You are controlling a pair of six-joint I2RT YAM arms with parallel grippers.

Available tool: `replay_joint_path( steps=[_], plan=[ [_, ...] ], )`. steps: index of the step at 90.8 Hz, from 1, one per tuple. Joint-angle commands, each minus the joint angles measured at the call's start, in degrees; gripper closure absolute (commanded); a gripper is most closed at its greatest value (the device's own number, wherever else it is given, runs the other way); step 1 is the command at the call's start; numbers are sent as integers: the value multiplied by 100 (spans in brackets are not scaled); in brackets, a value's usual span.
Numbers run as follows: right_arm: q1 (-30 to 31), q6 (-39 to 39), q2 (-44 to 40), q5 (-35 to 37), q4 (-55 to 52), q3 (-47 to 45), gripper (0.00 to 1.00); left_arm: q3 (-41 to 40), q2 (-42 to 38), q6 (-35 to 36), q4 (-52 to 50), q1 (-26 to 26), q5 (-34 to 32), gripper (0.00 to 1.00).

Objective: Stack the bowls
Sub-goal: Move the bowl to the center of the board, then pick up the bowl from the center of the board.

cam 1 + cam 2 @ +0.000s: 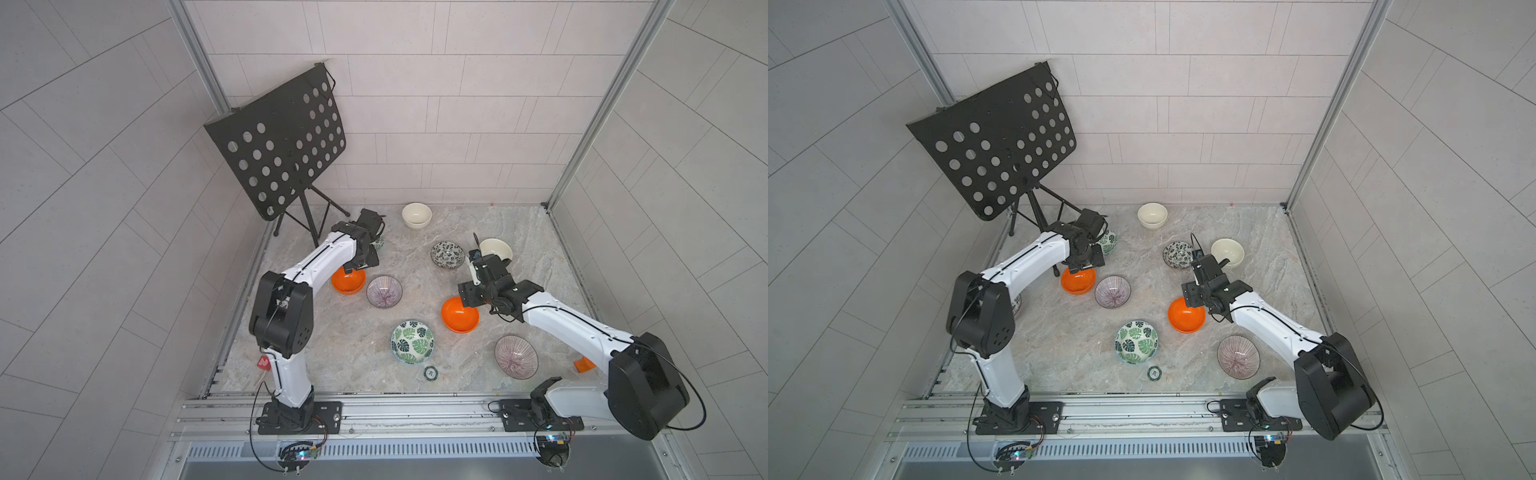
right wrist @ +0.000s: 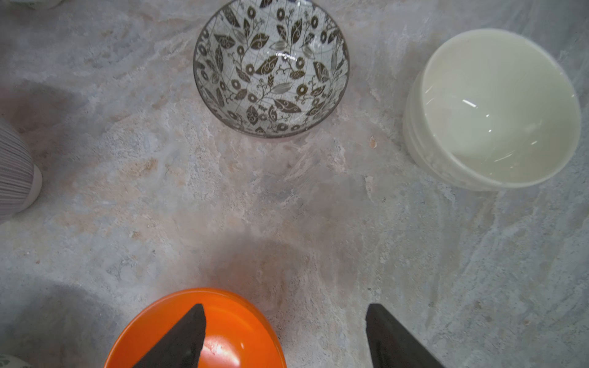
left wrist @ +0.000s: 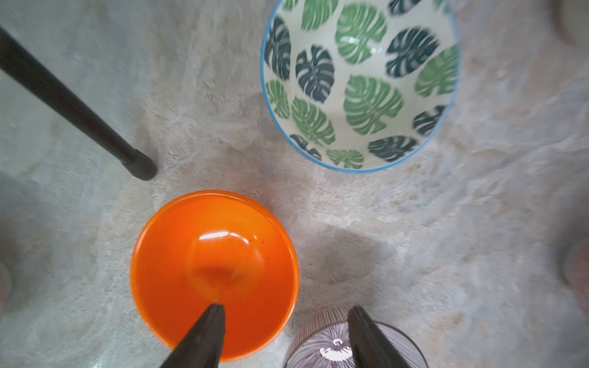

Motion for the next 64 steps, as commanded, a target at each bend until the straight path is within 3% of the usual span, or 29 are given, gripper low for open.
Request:
replay_joint_path(
  steps=[1, 14, 54, 60, 64],
  plan=[
    [-26, 386, -259, -114, -428, -71, 21, -164, -545, 143, -312, -176, -166, 33],
    [-226, 759, -312, -168, -432, -268, 24, -289, -926, 312, -549, -418, -322, 31],
    [-331, 1322, -8, -830, -85, -668, 33, -336, -1271, 471, -680, -485, 157, 31],
    [-336, 1354, 30, -885, 14, -740, 38, -329, -1272, 470, -682, -502, 224, 32],
    [-336, 1367, 80, -933, 116, -794, 46, -337, -1275, 464, -669, -516, 286, 32]
  ],
)
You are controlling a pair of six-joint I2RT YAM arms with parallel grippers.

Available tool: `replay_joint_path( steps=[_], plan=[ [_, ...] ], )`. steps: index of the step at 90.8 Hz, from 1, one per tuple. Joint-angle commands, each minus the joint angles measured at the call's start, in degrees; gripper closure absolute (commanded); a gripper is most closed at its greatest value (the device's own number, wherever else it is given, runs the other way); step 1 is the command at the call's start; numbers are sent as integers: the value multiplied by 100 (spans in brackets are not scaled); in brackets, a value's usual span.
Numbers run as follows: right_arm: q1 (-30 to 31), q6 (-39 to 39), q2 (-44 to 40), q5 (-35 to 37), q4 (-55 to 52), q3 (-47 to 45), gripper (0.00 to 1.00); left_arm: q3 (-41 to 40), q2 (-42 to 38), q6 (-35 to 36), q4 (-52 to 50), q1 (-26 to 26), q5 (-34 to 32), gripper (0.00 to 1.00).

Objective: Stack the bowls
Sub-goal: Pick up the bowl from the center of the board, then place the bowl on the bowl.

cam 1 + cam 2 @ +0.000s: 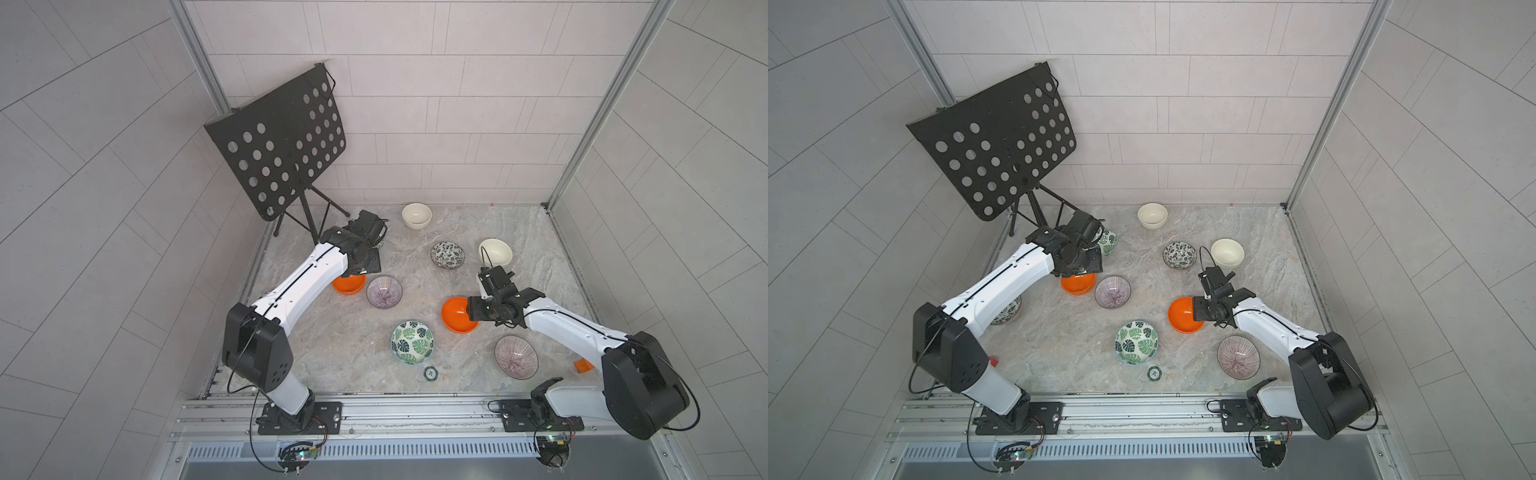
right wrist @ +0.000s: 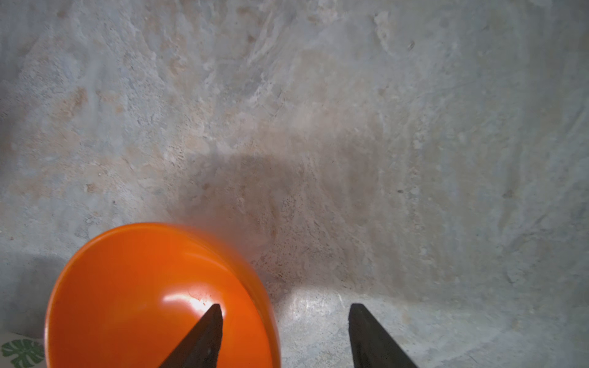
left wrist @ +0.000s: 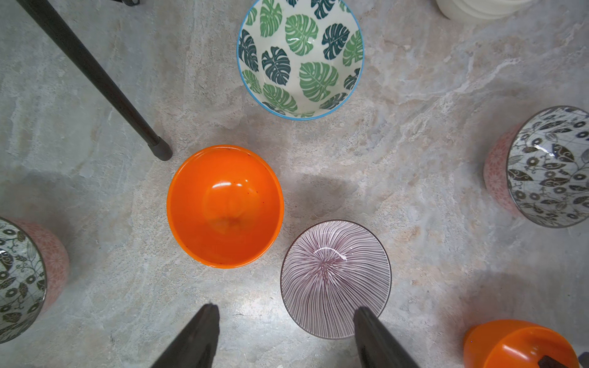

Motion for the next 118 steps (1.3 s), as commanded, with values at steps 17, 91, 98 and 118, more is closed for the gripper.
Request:
replay_joint_path(
  steps=[17, 91, 98, 118],
  plan=[
    [46, 112, 65, -238, 425, 40, 85, -65, -238, 146, -140, -100, 306, 32],
    [1227, -240, 2287, -338, -175, 3882, 100, 193, -79, 267, 192, -448, 813, 33],
    [1344, -244, 2511, -340, -213, 4166, 100, 183, 83, 271, 163, -448, 633, 34],
    [1564, -220, 2887, -485, -244, 4669, 100, 26, 430, -8, 198, -420, 60, 40]
  ],
)
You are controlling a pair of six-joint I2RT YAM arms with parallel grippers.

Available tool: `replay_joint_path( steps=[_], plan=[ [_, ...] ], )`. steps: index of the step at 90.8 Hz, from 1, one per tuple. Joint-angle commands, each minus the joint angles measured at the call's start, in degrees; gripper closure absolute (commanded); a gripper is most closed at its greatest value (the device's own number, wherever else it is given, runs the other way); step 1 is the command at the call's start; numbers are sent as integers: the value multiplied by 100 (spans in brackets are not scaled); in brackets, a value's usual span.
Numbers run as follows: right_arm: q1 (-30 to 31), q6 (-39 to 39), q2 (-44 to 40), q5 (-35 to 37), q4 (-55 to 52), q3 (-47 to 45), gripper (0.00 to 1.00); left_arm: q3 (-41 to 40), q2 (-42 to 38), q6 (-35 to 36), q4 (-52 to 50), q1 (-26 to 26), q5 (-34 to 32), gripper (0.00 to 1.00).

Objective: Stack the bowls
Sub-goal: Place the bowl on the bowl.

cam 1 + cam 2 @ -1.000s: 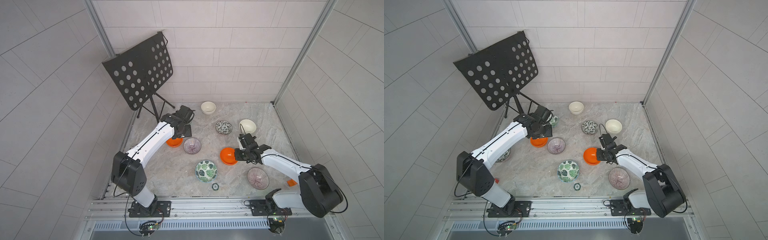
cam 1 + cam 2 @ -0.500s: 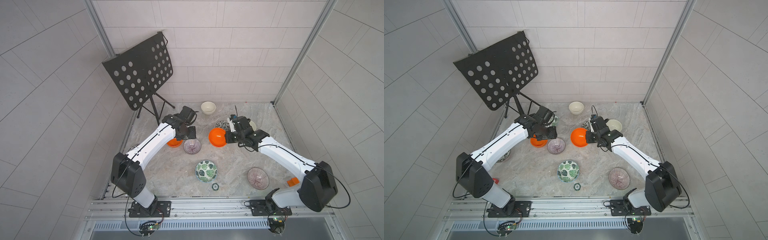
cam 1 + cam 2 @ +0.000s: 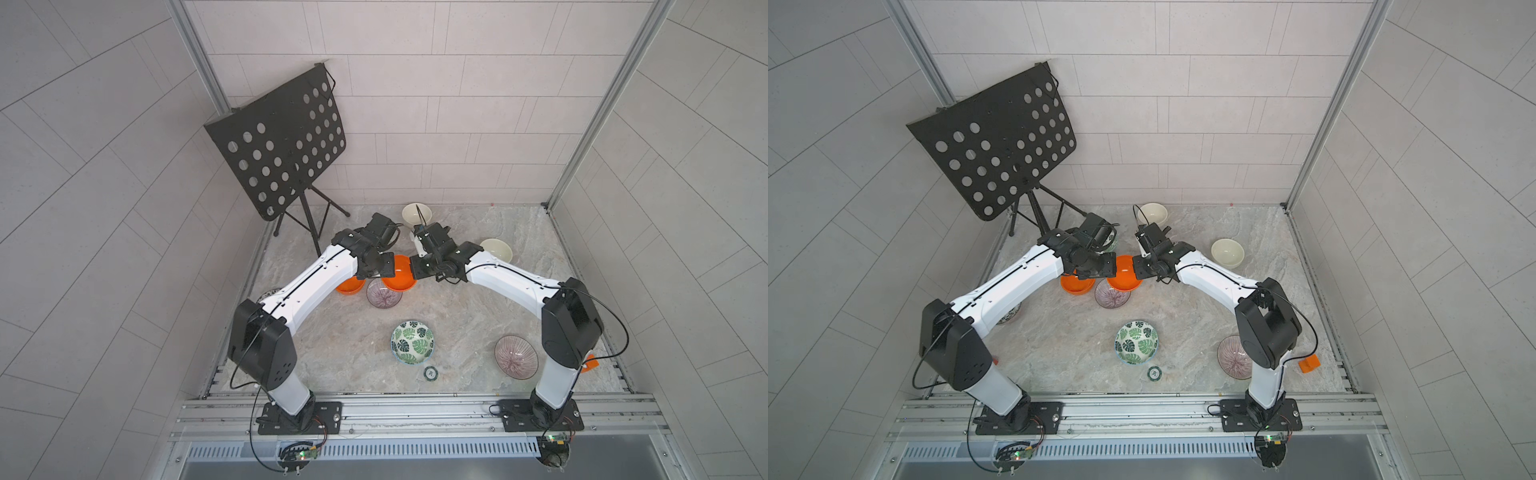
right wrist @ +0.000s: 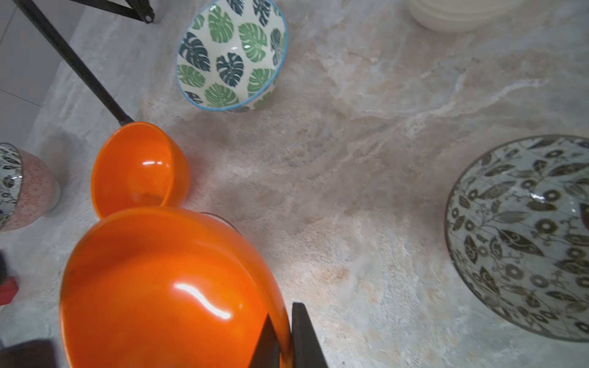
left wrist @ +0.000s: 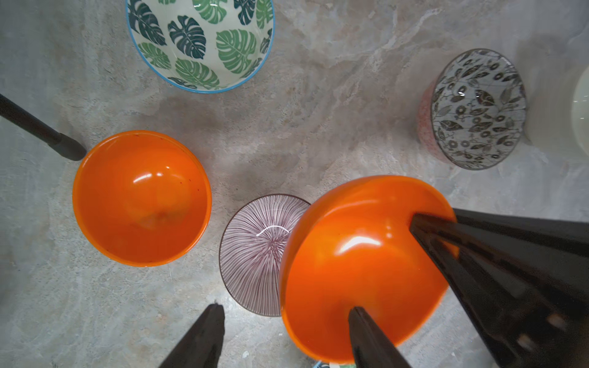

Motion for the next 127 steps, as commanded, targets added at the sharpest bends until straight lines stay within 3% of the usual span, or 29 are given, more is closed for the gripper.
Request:
replay_joint_path(
  steps=[1, 14, 30, 39, 42, 44, 52, 64, 90, 127],
  plan=[
    [107, -17, 112, -134, 15, 320, 100, -49, 198, -132, -36, 29, -467, 41],
    [207, -36, 214, -162, -12, 461, 100, -99, 233, -220, 6, 104, -621, 55],
    [248, -41, 336, -238, 66, 597, 100, -129, 209, -242, 40, 289, -419, 86],
    [248, -62, 384, -229, 231, 617, 96, -257, 180, -322, 166, 485, -138, 95],
    [248, -77, 395, -193, 286, 631, 93, -306, 181, -355, 206, 576, -13, 97],
    [248, -95, 396, -184, 325, 635, 86, -345, 181, -381, 234, 634, 46, 98],
    [241, -153, 358, -166, 451, 677, 58, -470, 151, -493, 313, 897, 108, 100],
    [239, -178, 10, -29, 779, 508, 46, -640, 12, -665, 451, 1378, 69, 100],
    [140, -291, -694, 95, 1042, -108, 43, -881, -29, -1072, 594, 2149, -25, 100],
    [73, -362, -761, 38, 910, -431, 43, -1037, 448, -1201, 643, 2322, 88, 99]
  ],
)
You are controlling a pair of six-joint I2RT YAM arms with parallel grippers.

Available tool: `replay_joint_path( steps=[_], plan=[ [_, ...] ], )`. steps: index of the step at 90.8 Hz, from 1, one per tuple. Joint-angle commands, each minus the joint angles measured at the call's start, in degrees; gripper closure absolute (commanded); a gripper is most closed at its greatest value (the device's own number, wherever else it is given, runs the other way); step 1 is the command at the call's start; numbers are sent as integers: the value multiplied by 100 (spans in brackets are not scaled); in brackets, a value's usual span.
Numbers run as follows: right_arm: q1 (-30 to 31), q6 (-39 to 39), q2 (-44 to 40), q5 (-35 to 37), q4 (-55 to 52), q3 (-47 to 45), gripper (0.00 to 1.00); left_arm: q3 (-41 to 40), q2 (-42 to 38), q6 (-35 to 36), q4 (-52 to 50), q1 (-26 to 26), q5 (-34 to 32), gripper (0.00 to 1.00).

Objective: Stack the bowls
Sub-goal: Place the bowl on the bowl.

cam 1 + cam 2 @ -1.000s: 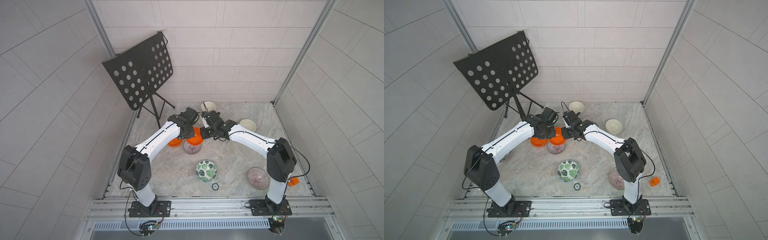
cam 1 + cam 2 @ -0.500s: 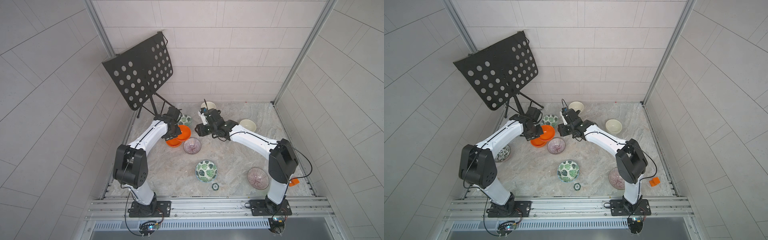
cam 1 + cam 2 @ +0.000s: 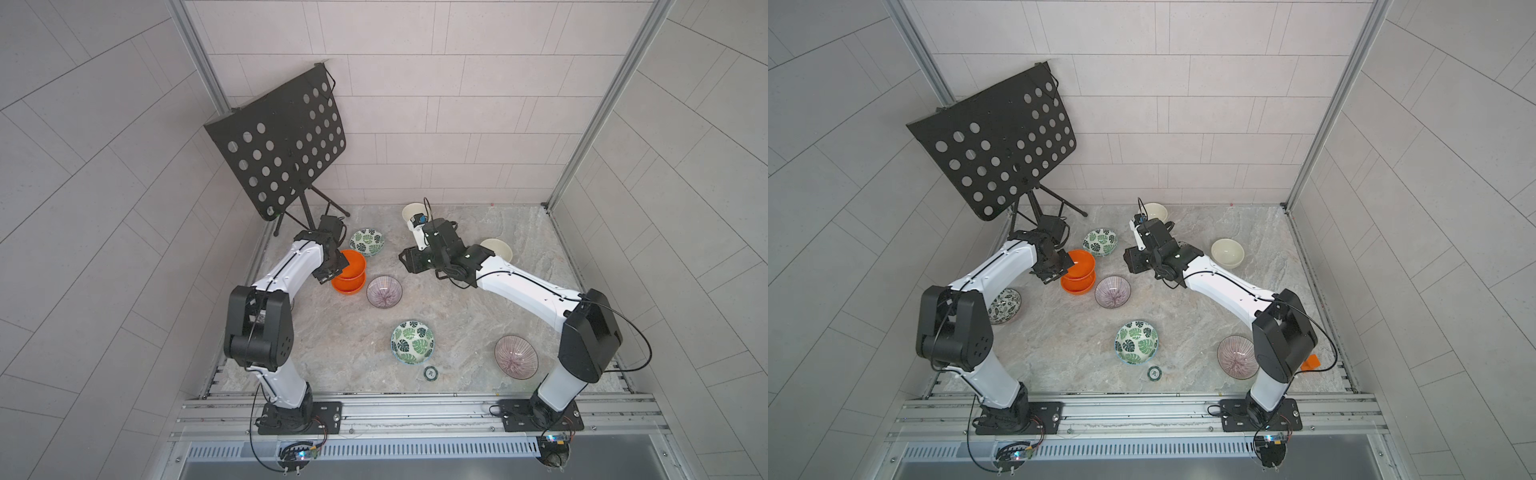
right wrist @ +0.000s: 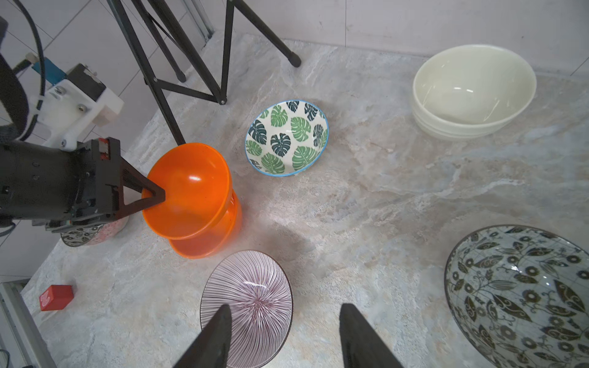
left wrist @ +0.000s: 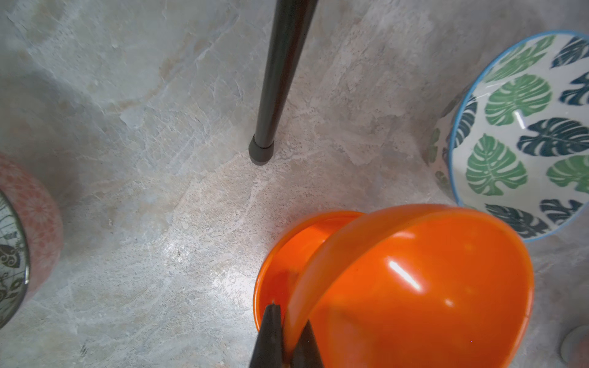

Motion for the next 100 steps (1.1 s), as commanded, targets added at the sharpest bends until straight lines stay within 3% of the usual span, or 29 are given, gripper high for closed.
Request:
replay_joint_path(
  steps=[1, 39, 54, 60, 85, 100],
  plan=[
    [-28, -82, -89, 8, -17, -29, 43, -72, 119, -62, 53, 40, 68, 99],
    [-36, -49, -201, -18, -34, -207, 43, -132, 292, -10, 11, 66, 112, 86],
    [-31, 0, -177, -85, -17, -200, 43, -264, 102, 41, -26, 64, 112, 65],
    [-32, 27, -158, -112, 1, -216, 43, -310, 55, 44, -48, 74, 111, 62],
    [-36, 75, -157, -152, 57, -341, 43, -325, -208, 78, -68, 195, 87, 64],
    [-36, 102, -79, -207, 88, -365, 43, -289, -181, 118, -37, 189, 140, 70]
  ],
)
